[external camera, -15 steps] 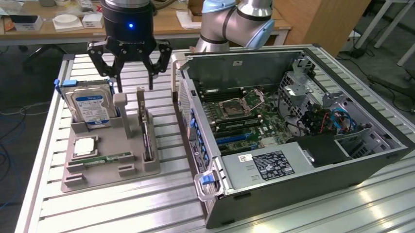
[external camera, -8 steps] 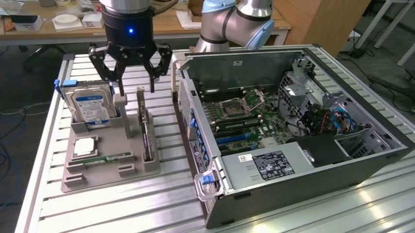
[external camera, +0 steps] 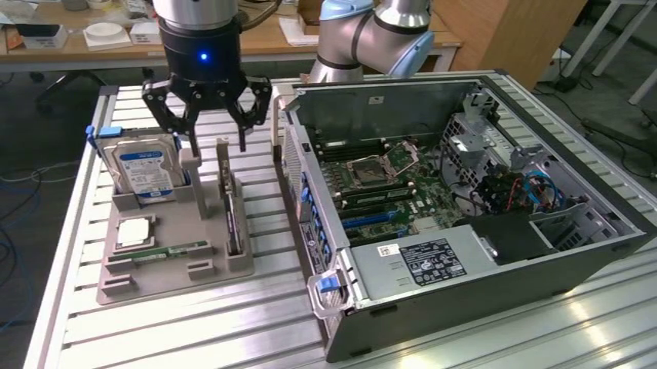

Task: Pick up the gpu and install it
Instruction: 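Pick up the gpu and move the gpu toward the slot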

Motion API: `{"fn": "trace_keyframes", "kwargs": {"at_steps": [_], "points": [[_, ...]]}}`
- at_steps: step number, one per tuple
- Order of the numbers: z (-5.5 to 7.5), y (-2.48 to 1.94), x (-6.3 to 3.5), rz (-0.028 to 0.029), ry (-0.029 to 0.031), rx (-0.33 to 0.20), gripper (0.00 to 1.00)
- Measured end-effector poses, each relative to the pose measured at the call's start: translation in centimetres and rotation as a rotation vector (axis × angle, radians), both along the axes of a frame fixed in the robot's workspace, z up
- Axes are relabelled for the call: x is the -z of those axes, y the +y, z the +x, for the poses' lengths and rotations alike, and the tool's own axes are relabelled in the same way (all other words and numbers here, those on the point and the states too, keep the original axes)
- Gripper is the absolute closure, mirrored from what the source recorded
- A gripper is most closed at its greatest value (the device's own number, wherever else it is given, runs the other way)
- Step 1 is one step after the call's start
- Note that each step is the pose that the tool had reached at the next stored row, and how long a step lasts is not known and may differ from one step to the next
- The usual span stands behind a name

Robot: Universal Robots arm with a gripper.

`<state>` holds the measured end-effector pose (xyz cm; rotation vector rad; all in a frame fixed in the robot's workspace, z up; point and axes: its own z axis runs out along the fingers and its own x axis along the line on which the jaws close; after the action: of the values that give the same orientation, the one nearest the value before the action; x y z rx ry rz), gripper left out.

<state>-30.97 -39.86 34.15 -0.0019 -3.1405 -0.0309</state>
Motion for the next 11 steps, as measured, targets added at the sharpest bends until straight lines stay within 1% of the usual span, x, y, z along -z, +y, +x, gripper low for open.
{"fn": "trace_keyframes", "kwargs": {"at_steps": [6,9,11], "points": [[0.0,-0.09,0.70,0.0001,0.0000,0.005,0.35],[0.0,-0.54,1.07,0.0001,-0.0001,0.005,0.35],[0.0,-0.59,1.36,0.0000,-0.0001,0.005,0.35]]}}
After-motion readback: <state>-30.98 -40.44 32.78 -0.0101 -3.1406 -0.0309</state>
